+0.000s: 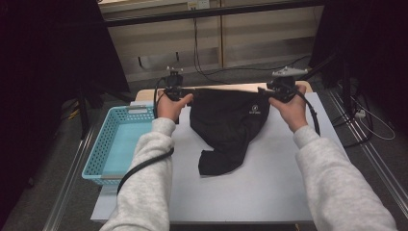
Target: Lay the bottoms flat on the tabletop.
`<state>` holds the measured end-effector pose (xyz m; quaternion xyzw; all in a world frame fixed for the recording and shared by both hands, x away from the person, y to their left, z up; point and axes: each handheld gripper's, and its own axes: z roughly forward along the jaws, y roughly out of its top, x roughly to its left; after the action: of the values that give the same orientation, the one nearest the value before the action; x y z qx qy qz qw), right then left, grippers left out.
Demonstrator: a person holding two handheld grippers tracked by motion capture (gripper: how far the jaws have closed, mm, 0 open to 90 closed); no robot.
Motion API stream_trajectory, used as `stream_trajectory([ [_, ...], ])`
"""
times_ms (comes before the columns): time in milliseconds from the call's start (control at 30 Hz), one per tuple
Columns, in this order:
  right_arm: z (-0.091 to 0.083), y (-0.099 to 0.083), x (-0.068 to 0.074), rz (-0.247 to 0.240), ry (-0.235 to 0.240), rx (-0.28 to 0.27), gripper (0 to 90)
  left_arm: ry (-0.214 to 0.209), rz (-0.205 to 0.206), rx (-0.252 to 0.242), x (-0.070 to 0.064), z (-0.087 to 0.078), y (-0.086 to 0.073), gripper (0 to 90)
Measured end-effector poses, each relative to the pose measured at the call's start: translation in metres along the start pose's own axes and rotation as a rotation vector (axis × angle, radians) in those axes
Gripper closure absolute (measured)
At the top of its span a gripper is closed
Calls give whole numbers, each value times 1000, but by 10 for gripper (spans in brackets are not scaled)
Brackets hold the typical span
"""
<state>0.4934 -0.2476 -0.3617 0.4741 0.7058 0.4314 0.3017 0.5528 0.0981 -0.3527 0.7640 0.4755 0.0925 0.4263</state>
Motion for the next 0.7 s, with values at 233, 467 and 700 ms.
stream_trajectory([
  [233, -33, -74, 34, -67, 86, 122, 444, -16, 92, 39, -16, -2, -59, 155],
  [467, -59, -115, 50, -52, 118, 153, 396, -22, 166, 47, -29, -18, -94, 120],
  [700, -77, -147, 73, -38, 162, 154, 367, -48, 189, 62, -38, -20, -125, 109],
])
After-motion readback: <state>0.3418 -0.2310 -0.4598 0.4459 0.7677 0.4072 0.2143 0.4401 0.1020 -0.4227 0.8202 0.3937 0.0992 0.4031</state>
